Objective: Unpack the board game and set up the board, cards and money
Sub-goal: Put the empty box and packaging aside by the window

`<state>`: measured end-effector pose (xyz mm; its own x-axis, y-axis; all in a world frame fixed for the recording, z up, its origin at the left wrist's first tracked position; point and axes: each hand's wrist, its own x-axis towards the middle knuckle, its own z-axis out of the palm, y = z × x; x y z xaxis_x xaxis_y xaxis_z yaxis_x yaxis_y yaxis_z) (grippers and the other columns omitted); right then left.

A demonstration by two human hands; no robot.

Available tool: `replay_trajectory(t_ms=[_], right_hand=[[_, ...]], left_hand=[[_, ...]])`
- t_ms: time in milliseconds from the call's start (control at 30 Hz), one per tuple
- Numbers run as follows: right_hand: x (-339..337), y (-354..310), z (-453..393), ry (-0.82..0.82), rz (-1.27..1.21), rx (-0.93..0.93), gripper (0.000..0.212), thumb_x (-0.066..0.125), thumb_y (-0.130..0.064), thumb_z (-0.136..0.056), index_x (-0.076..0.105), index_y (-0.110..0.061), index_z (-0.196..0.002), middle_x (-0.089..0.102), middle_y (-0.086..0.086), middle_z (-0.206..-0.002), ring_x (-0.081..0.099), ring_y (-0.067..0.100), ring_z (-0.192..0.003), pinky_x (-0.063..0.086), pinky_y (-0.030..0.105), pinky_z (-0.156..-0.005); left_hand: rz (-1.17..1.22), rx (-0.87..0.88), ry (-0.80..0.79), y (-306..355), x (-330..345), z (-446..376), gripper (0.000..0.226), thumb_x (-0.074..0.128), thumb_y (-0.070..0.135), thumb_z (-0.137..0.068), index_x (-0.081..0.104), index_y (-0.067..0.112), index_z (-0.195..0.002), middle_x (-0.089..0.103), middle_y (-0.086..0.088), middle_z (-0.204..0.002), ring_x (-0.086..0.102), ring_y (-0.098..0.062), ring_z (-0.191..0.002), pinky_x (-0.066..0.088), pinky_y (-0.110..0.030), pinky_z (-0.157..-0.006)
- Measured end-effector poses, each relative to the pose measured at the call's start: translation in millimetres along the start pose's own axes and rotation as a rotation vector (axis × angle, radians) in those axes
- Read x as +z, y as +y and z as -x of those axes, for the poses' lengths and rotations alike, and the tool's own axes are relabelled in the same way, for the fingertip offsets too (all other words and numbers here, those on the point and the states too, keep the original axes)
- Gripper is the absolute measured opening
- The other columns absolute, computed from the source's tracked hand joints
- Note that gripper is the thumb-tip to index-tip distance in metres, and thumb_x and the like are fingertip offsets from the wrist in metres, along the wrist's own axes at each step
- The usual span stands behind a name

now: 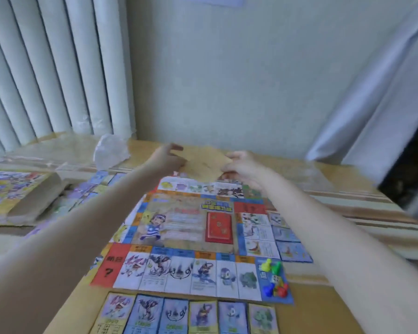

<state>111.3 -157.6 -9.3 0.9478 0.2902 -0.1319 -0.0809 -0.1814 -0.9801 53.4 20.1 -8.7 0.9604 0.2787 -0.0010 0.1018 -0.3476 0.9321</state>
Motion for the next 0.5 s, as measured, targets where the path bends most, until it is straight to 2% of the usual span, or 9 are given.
replay_trajectory(t_ms=[33, 100, 167, 200, 267, 333, 400, 467, 500], right_hand=[[-29, 8, -6, 0.128, -0.003, 0.011, 0.035, 0.053, 0.02, -0.081, 0.048, -0.001, -0.108, 0.054, 0.017, -0.076, 0.056, 0.019, -0.043, 0.049, 0.022, -0.042], [-83, 24, -17, 0.377, 0.024, 0.03, 0.021, 0.057, 0.018, -0.078, 0.054, 0.001, -0.091, 0.058, 0.021, -0.083, 0.053, 0.022, -0.05, 0.047, 0.026, -0.047], [-130, 39, -28, 0.603, 0.049, 0.061, 0.023, 0.059, 0.015, -0.074, 0.052, -0.006, -0.068, 0.058, 0.02, -0.085, 0.048, 0.02, -0.049, 0.039, 0.019, -0.035], [-148, 46, -32, 0.685, 0.044, 0.082, 0.024, 0.059, 0.013, -0.074, 0.051, -0.007, -0.064, 0.058, 0.018, -0.083, 0.045, 0.018, -0.047, 0.032, 0.014, -0.029], [-174, 54, -39, 0.794, -0.021, 0.1, 0.014, 0.06, 0.012, -0.076, 0.058, -0.002, -0.076, 0.06, 0.017, -0.086, 0.045, 0.017, -0.046, 0.028, 0.011, -0.027], [-189, 61, -49, 0.835, -0.076, 0.082, 0.021, 0.06, 0.012, -0.077, 0.065, 0.001, -0.094, 0.062, 0.017, -0.088, 0.048, 0.015, -0.041, 0.031, 0.011, -0.028], [-198, 67, -61, 0.839, -0.091, 0.06, 0.025, 0.06, 0.011, -0.077, 0.066, 0.003, -0.1, 0.064, 0.017, -0.09, 0.049, 0.014, -0.042, 0.034, 0.012, -0.03], [-203, 70, -69, 0.846, -0.043, 0.07, 0.026, 0.062, 0.008, -0.077, 0.066, 0.003, -0.102, 0.065, 0.015, -0.093, 0.055, 0.019, -0.053, 0.044, 0.017, -0.04], [-205, 72, -72, 0.855, 0.057, 0.093, 0.027, 0.064, 0.004, -0.077, 0.065, 0.002, -0.105, 0.065, 0.016, -0.099, 0.061, 0.025, -0.065, 0.051, 0.024, -0.053]], left_hand=[[-0.01, 0.004, -0.023, 7, 19, -7, 0.039, 0.053, -0.003, -0.088, 0.048, 0.003, -0.126, 0.056, -0.005, -0.074, 0.052, 0.002, -0.038, 0.037, -0.014, -0.042], [-0.036, 0.017, -0.091, 17, 55, -18, 0.038, 0.053, -0.001, -0.088, 0.046, 0.002, -0.126, 0.061, -0.011, -0.087, 0.058, -0.007, -0.053, 0.039, -0.019, -0.052], [-0.068, 0.044, -0.156, 24, 88, -29, 0.038, 0.051, -0.001, -0.089, 0.045, 0.001, -0.127, 0.06, -0.015, -0.101, 0.057, -0.012, -0.062, 0.041, -0.022, -0.056], [-0.081, 0.051, -0.181, 27, 102, -34, 0.037, 0.05, 0.0, -0.09, 0.045, 0.001, -0.127, 0.06, -0.016, -0.106, 0.058, -0.015, -0.066, 0.042, -0.023, -0.058], [-0.107, 0.058, -0.209, 29, 128, -45, 0.036, 0.048, 0.002, -0.09, 0.046, 0.002, -0.126, 0.061, -0.017, -0.113, 0.062, -0.024, -0.08, 0.049, -0.03, -0.068], [-0.127, 0.056, -0.229, 29, 148, -54, 0.035, 0.047, 0.002, -0.09, 0.047, 0.003, -0.125, 0.064, -0.017, -0.114, 0.063, -0.027, -0.095, 0.05, -0.034, -0.082], [-0.147, 0.058, -0.248, 29, 165, -61, 0.035, 0.046, 0.001, -0.089, 0.048, 0.003, -0.124, 0.065, -0.018, -0.113, 0.063, -0.027, -0.097, 0.049, -0.035, -0.084], [-0.169, 0.064, -0.265, 29, 178, -64, 0.036, 0.045, 0.001, -0.089, 0.048, 0.004, -0.124, 0.065, -0.017, -0.113, 0.062, -0.024, -0.093, 0.049, -0.035, -0.085], [-0.182, 0.065, -0.267, 29, 182, -65, 0.036, 0.045, 0.001, -0.089, 0.049, 0.004, -0.125, 0.065, -0.016, -0.113, 0.061, -0.024, -0.092, 0.049, -0.035, -0.085]])
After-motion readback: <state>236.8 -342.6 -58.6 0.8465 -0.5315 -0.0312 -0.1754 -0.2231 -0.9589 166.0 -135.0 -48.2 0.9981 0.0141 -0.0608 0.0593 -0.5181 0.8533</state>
